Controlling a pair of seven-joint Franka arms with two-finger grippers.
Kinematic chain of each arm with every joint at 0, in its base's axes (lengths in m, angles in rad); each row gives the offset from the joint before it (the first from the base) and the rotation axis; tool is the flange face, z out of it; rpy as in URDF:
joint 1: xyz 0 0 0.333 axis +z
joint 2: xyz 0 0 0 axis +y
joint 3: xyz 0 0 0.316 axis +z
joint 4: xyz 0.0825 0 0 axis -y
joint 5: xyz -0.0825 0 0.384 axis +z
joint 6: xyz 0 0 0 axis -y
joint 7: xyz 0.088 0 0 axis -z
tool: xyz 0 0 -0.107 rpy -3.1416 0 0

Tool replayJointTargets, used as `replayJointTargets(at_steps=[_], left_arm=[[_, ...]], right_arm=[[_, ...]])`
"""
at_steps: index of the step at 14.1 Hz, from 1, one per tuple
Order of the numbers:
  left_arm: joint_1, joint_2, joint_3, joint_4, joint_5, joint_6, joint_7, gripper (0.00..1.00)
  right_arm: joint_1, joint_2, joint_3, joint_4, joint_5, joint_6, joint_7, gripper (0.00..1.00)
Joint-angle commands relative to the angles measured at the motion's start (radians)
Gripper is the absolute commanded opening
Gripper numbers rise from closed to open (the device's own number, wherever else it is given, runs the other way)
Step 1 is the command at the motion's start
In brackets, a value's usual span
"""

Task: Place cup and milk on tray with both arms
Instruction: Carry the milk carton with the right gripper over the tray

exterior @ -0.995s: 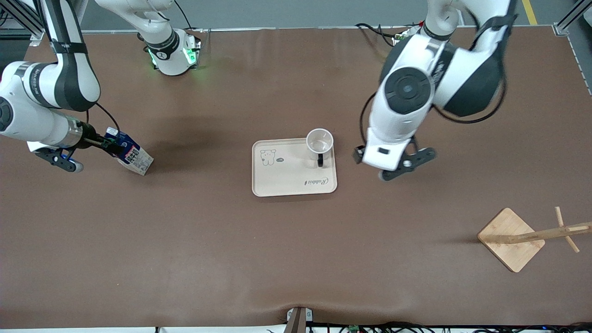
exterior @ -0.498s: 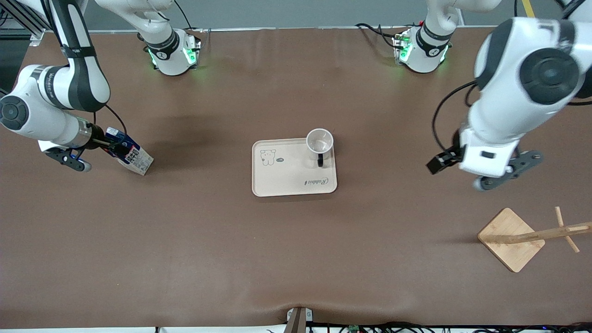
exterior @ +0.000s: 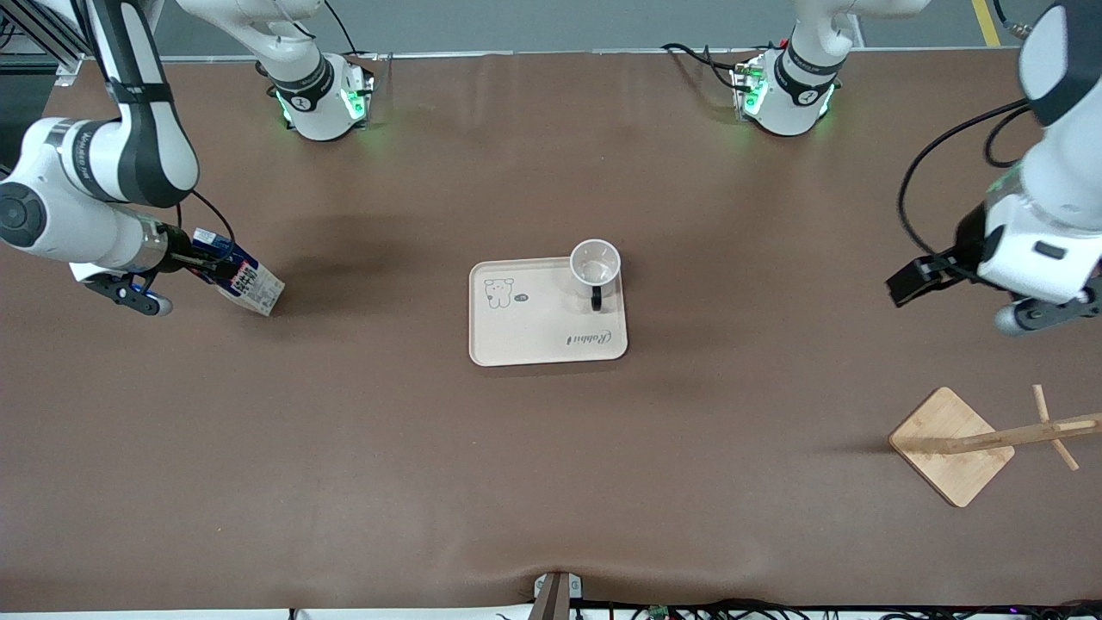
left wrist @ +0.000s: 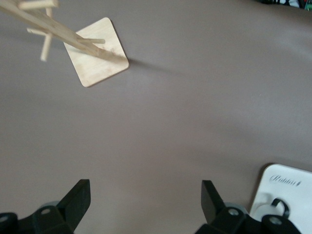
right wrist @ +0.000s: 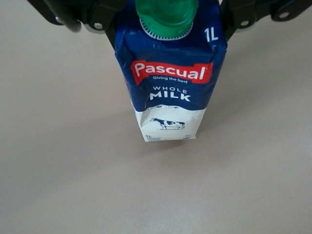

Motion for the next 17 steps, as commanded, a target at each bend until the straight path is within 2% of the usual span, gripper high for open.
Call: replayJointTargets(at_steps=[1, 3, 6, 8, 10, 12, 14, 17], left_arm=[[0.101, -0.089, -0.062, -0.066, 0.008, -0.028, 0.098, 1.0], [0.174, -0.126, -0.121, -0.086, 0.01, -0.048, 0.101, 1.0], [0.199, -0.174, -0.118, -0.138, 0.008, -0.042, 0.135, 1.0], [0.202, -0.21, -0.118, -0.184, 0.01, -0.027, 0.14, 1.0], [0.204, -0.223, -0.12, -0.184, 0.01, -0.027, 0.141, 1.0], [0.204, -0.227, -0.121, -0.18, 0.011, -0.027, 0.141, 1.0], [0.201, -0.224, -0.123, -0.177, 0.013, -0.024, 0.14, 1.0], [0.196, -0.218, -0.126, -0.178, 0.013, -0.025, 0.141, 1.0]], right_arm=[[0.073, -0.002, 0.002, 0.146, 0.051, -0.199, 0.001, 0.0], [0.134, 0.009, 0.002, 0.225, 0.118, -0.297, -0.005, 0.0], [0.336, 0.067, 0.002, 0.336, 0.125, -0.359, 0.03, 0.0], [0.419, 0.122, 0.004, 0.411, 0.174, -0.359, 0.069, 0.0], [0.507, 0.188, 0.002, 0.494, 0.201, -0.359, 0.072, 0.0], [0.561, 0.269, 0.004, 0.593, 0.208, -0.359, 0.101, 0.0], [0.614, 0.34, 0.002, 0.66, 0.263, -0.352, 0.115, 0.0], [0.624, 0.412, 0.004, 0.73, 0.294, -0.327, 0.115, 0.0]])
